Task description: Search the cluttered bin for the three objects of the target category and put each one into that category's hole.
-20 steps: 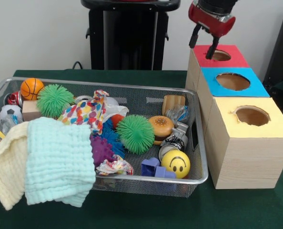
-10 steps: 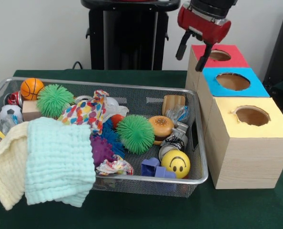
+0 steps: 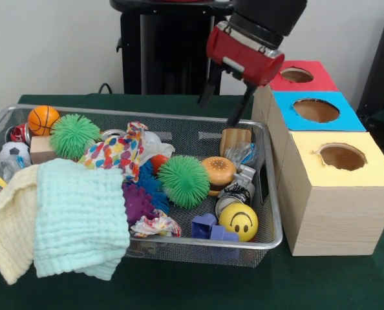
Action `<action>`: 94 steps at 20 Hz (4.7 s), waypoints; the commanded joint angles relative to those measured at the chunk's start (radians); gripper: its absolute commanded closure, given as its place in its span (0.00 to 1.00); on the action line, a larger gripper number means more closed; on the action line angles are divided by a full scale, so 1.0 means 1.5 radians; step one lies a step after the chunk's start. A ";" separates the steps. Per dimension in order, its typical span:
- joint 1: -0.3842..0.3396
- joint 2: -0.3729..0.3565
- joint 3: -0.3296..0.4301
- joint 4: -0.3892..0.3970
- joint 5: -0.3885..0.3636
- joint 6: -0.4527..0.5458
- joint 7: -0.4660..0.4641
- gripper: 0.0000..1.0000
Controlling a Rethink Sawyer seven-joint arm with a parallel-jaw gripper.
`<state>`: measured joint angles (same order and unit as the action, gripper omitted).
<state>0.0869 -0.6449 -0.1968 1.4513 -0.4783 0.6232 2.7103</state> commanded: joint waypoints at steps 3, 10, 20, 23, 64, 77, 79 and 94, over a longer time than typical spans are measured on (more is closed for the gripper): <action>-0.010 0.066 -0.038 -0.073 -0.070 -0.054 0.033 0.00; -0.024 0.081 -0.059 -0.062 -0.086 -0.115 0.033 0.00; -0.018 0.166 -0.157 -0.123 -0.112 -0.217 0.098 0.00; -0.032 0.183 -0.163 -0.118 -0.087 -0.221 0.096 0.00; -0.477 0.222 0.418 0.134 -0.114 -0.313 -0.154 0.00; -0.546 0.204 0.550 0.209 -0.059 -0.178 -0.163 0.00; -0.547 0.209 0.559 0.213 -0.057 -0.176 -0.155 0.00; -0.467 0.167 0.502 0.217 -0.031 -0.202 -0.056 0.00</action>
<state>-0.6694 -0.4247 0.4882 1.7041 -0.5577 0.1910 2.6895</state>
